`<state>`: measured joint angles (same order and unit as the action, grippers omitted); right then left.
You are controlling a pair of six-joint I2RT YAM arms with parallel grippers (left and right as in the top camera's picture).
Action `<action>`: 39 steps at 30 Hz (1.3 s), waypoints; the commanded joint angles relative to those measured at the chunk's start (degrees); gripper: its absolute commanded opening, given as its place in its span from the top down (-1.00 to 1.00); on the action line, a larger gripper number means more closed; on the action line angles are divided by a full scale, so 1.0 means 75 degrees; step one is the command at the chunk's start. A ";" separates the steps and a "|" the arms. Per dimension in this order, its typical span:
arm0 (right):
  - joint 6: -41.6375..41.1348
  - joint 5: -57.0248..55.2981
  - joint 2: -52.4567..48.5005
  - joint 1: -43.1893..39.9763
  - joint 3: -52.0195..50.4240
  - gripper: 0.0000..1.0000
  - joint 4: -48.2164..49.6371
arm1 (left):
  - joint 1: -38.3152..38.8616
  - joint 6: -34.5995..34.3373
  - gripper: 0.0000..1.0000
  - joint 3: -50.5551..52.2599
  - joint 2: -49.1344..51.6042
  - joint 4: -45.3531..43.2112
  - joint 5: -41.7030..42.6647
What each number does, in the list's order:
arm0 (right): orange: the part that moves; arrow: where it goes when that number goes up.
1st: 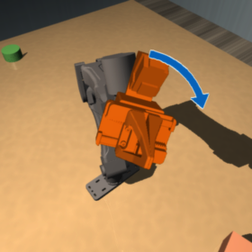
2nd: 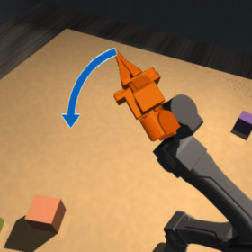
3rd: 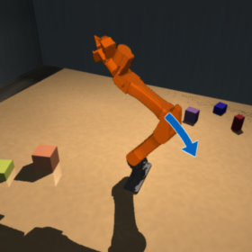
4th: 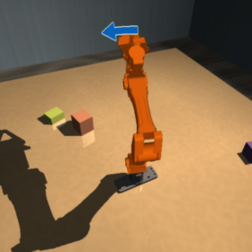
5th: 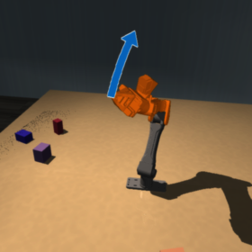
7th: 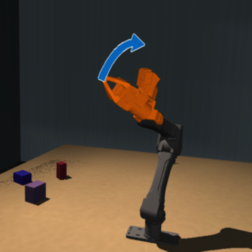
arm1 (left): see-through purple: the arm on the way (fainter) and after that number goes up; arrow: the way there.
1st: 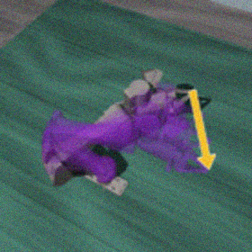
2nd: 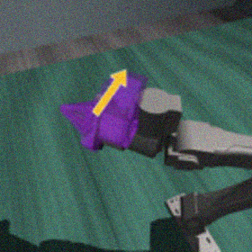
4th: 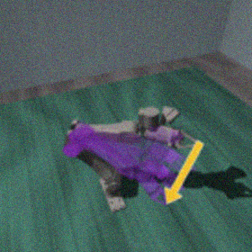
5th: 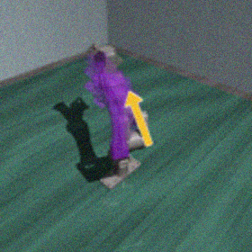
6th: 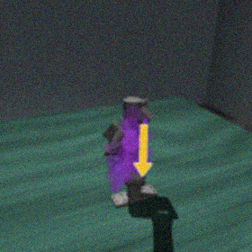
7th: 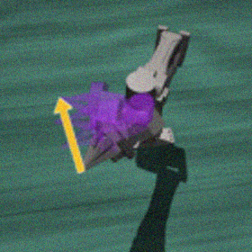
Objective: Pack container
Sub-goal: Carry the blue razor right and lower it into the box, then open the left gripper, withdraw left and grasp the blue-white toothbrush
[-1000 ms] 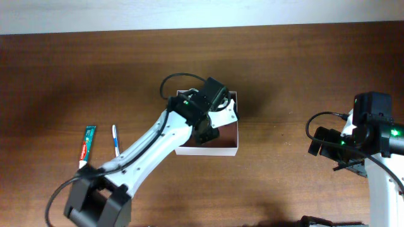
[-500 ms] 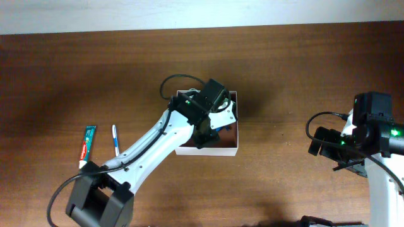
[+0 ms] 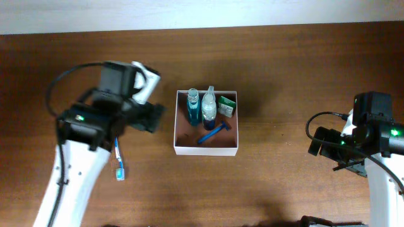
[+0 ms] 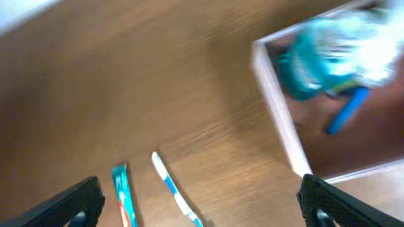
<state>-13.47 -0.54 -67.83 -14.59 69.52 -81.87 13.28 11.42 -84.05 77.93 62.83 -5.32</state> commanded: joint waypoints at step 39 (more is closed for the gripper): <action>0.0114 -0.0012 -0.0006 -0.0064 -0.0015 -0.97 0.0117 | -0.3083 -0.0635 -0.98 0.1402 0.5211 -0.0819 0.0895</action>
<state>-13.23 -0.54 -67.83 -14.59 69.52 -81.14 -9.78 7.40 -74.30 114.34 56.71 0.23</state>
